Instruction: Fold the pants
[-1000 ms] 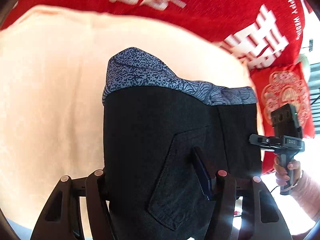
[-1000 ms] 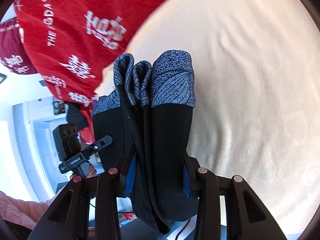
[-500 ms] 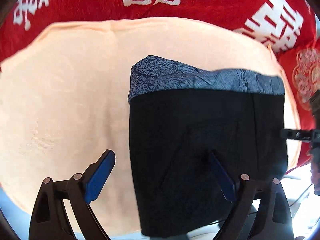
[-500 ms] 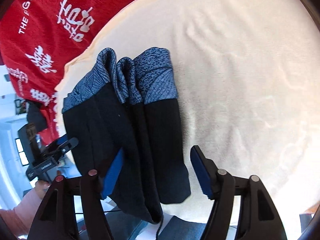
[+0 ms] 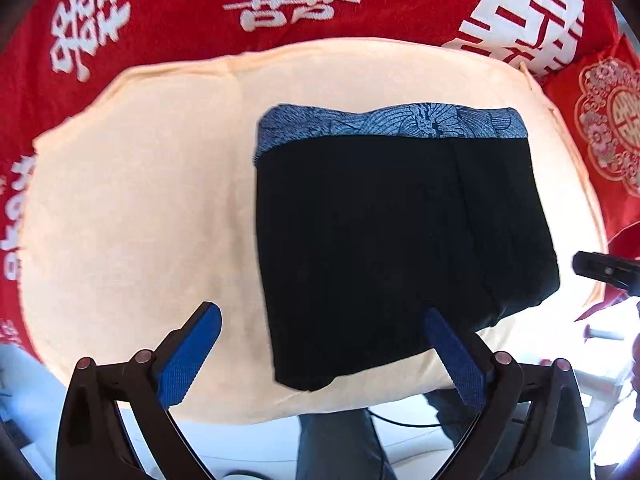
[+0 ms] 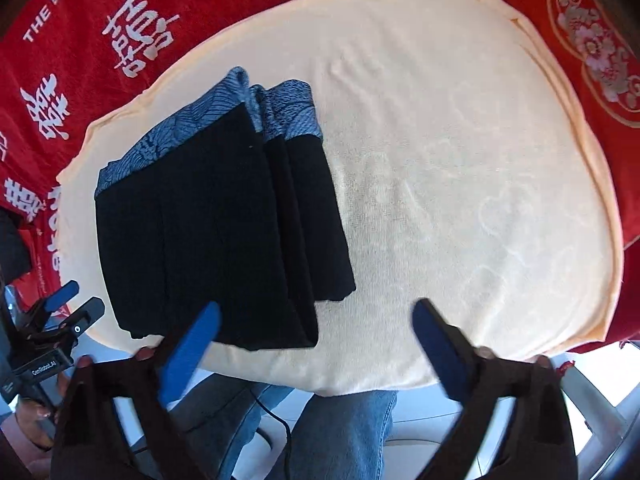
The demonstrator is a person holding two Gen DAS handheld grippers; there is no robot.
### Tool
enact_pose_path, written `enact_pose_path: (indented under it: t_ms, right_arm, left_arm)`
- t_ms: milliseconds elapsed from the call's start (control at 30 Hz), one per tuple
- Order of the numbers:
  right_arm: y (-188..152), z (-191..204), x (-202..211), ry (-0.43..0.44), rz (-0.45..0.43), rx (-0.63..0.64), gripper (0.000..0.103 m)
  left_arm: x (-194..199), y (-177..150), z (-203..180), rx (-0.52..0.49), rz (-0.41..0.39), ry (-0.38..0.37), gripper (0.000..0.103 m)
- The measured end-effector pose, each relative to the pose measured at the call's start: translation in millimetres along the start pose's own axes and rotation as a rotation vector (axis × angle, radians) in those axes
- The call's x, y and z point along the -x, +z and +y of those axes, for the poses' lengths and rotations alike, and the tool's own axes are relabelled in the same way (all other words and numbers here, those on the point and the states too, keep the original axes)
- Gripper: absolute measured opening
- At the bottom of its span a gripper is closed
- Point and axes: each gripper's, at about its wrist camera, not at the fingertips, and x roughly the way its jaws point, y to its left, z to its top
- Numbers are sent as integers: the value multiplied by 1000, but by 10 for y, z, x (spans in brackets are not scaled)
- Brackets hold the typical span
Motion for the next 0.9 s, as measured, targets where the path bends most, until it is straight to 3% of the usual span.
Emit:
enact_pose_path:
  t_ms: [200, 300, 567, 900]
  right_arm:
    - [-186, 298, 242, -103, -46, 38, 103]
    - [-261, 438, 301, -133, -34, 36, 103]
    - [-377, 679, 463, -131, -39, 39, 103]
    - [-343, 679, 592, -104, -39, 82, 103]
  left_arm:
    - [216, -4, -103, -30, -19, 74, 103]
    - [299, -5, -133, -30, -16, 67, 103]
    - [504, -68, -111, 15, -17, 64, 103]
    - [679, -175, -247, 73, -22, 158, 103]
